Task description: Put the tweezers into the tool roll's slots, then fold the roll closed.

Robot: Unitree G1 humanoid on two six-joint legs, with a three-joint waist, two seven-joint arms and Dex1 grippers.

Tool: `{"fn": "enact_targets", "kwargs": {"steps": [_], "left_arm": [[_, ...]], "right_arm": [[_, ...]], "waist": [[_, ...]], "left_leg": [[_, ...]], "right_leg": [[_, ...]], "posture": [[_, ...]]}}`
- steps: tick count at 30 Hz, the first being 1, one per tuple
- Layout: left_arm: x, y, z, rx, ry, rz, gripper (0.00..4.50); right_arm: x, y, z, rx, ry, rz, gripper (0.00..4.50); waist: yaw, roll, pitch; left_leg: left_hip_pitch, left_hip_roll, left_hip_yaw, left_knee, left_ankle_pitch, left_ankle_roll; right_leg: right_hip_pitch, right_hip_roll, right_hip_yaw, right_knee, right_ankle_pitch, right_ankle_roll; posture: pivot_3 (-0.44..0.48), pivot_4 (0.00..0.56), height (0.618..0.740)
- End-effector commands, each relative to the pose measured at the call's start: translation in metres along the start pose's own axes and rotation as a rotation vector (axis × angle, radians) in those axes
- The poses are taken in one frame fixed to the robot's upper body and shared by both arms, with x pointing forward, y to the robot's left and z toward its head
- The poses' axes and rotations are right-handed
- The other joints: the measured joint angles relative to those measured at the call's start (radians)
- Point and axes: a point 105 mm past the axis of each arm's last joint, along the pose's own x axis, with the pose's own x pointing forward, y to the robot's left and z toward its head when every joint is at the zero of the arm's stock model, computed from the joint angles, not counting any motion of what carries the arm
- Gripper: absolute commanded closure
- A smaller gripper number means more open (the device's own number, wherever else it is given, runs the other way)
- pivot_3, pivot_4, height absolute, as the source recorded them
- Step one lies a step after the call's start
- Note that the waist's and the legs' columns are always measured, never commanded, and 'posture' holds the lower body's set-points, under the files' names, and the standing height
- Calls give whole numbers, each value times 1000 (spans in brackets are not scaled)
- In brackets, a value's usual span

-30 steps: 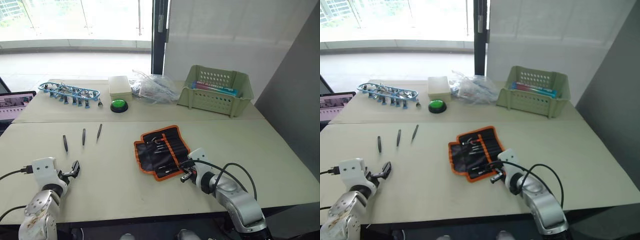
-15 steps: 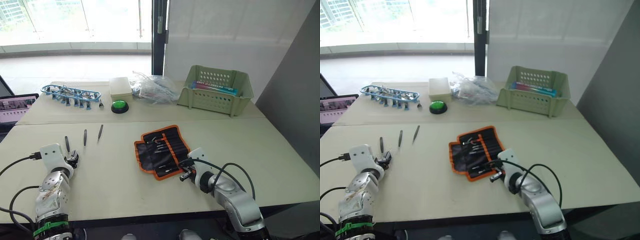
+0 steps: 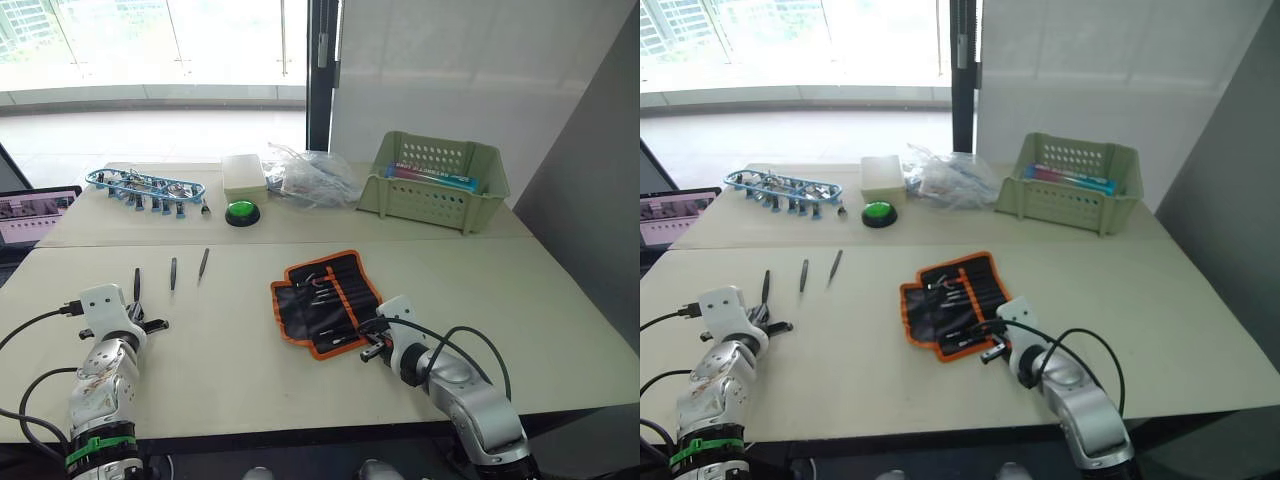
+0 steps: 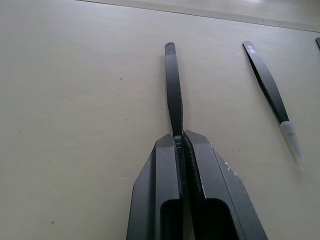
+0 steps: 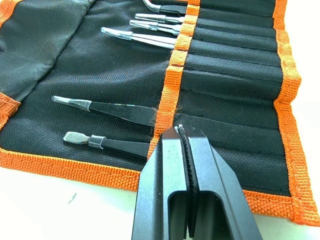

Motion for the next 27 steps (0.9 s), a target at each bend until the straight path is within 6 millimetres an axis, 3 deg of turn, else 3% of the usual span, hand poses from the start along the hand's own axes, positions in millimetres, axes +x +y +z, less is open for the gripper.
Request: {"fn": "enact_targets", "kwargs": {"steps": [1,4,6,10,14,19,23,27], "left_arm": [[0,-5,13,47,-59,-42,4474],[-9,-10,64,129,-261,-95,4474],[-18,-27,88,204,-355,-196,4474],[-46,-100,105,231,-385,-636,4474],[-74,-152,99,294,-305,-969,4474],[-110,-208,57,492,-92,-1389,4474],[-105,-208,30,713,-1,-1444,4474],[-100,-205,24,809,26,-1463,4474]], "right_arm": [[5,6,-41,56,160,17,4500],[5,5,-42,59,163,14,4500],[4,5,-43,60,166,13,4500],[4,7,-44,61,174,20,4500],[6,8,-43,64,175,22,4500],[7,13,-43,72,174,24,4500],[7,16,-42,74,170,23,4500],[8,18,-41,82,161,15,4500]], "waist": [[-2,-1,1],[-5,-10,4],[-7,-16,5],[-6,-17,5],[-11,-16,5],[-22,-16,6],[-33,-15,6],[-33,-14,7]], "left_leg": [[0,0,0,0,0,0],[-1,0,0,-1,0,0],[-3,1,0,-1,1,-1],[-4,1,0,-2,3,-4],[-4,2,0,-3,2,-4],[-6,2,0,-4,2,-4],[-9,2,0,-4,3,-3],[-17,7,0,-5,8,6]], "right_leg": [[0,0,0,0,0,0],[-1,0,0,0,0,0],[-1,0,0,0,0,0],[-1,1,0,-1,1,0],[-2,1,0,-2,1,-1],[-3,2,1,-2,1,-1],[-6,2,2,-2,1,-1],[-17,9,3,1,3,-4]], "posture": [[0,150,736],[0,150,736],[0,150,736],[0,150,736],[0,150,736],[0,150,736],[0,150,736],[0,150,736]]}}
